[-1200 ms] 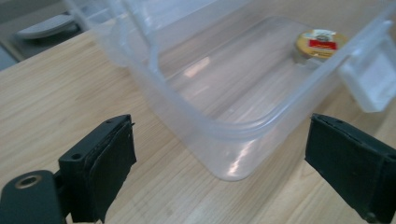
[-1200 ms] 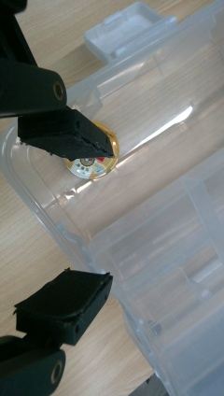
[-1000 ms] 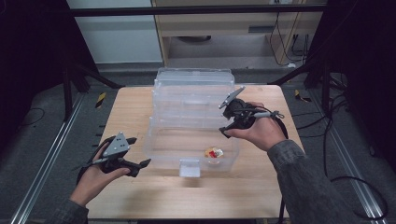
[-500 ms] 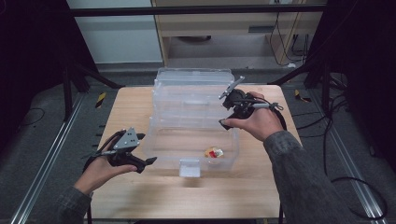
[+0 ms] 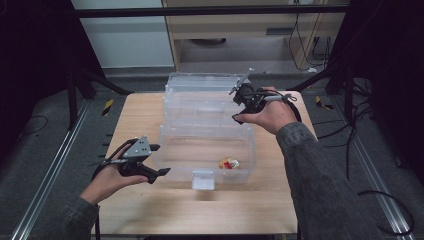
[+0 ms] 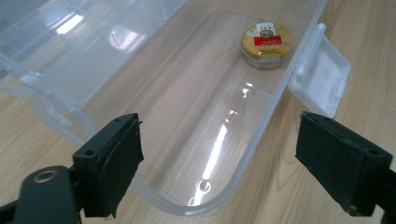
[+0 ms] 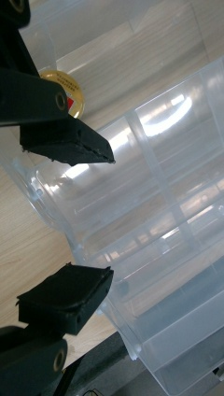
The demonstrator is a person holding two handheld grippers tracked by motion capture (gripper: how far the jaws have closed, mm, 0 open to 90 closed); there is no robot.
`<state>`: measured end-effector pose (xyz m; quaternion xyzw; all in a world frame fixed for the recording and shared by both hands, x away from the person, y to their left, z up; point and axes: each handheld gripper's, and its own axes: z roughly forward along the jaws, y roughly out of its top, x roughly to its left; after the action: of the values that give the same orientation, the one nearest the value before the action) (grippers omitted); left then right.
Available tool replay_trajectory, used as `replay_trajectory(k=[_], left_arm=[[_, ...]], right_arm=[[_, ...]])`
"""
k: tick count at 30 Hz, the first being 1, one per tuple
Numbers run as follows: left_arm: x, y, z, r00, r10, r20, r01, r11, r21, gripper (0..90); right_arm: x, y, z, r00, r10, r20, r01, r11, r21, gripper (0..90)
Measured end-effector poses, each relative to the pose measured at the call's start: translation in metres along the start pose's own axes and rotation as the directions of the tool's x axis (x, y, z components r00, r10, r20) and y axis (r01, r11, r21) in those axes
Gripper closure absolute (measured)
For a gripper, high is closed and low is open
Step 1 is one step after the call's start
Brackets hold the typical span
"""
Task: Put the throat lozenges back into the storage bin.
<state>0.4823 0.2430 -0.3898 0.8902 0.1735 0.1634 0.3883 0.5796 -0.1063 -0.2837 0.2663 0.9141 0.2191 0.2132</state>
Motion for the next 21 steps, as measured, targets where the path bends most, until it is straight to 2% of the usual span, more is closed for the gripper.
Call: replay_trajectory(k=[5,15,21], left_arm=[[0.002,0.007,0.002,0.9999,0.006,0.013,-0.006,0.9999,-0.008,18.8],[0.0,0.012,0.002,0.9993,0.021,0.031,-0.021,0.9998,0.002,25.3],[-0.001,0.009,-0.003,0.9991,0.029,0.03,-0.03,0.9994,0.016,29.8]], right_arm=[[-0.005,-0.002,0.001,1.0,0.001,-0.006,-0.001,1.0,-0.001,46.3],[-0.012,-0.001,-0.005,0.9999,0.008,0.007,-0.008,1.0,-0.003,48.7],[-0.015,0.003,-0.005,0.9999,0.005,0.009,-0.005,1.0,-0.003,53.7]])
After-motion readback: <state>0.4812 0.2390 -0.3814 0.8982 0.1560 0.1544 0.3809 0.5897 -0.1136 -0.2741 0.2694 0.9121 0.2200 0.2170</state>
